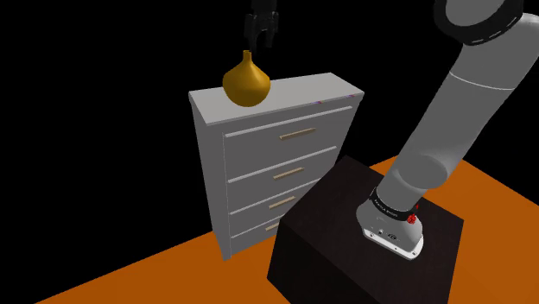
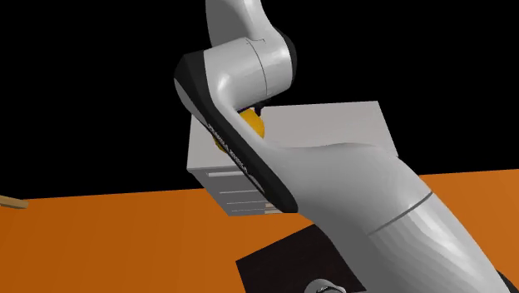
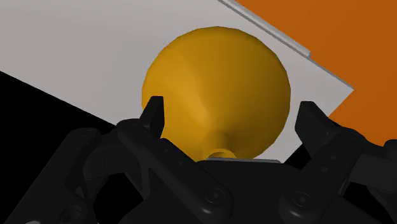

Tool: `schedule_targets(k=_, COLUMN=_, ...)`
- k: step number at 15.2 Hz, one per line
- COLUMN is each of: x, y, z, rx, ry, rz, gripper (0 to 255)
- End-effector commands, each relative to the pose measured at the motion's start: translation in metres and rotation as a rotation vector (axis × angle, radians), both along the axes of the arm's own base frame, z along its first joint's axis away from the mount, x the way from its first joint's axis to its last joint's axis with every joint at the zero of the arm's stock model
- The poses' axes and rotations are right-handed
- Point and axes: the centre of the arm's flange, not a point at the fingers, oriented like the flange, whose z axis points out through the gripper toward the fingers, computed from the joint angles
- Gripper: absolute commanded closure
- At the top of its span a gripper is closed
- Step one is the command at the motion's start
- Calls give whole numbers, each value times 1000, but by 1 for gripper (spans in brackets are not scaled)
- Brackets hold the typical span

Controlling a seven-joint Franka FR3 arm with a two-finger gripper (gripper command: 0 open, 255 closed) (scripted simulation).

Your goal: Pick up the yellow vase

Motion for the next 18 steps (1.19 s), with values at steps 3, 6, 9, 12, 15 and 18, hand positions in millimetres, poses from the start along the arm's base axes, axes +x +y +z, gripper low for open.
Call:
schedule_targets(k=3, x=49, y=8, z=3, rx=-9, ry=-15, rz=9, gripper=0)
schedule_targets(k=6, x=64, y=11, z=0, rx=-12, ry=-19, rz=12, gripper=0)
schedule_targets(k=9, x=64, y=11, z=-16, rx=-12, ry=-19, rz=12, gripper=0)
schedule_targets(k=12, x=64, y=11, z=-35, rx=-12, ry=-19, rz=12, gripper=0)
schedule_targets(k=15, x=63, y=11, z=-35, rx=-12, ry=-19, rz=12, gripper=255)
schedule_targets(k=18, x=64, y=11, z=-35, rx=-12, ry=-19, rz=12, gripper=255)
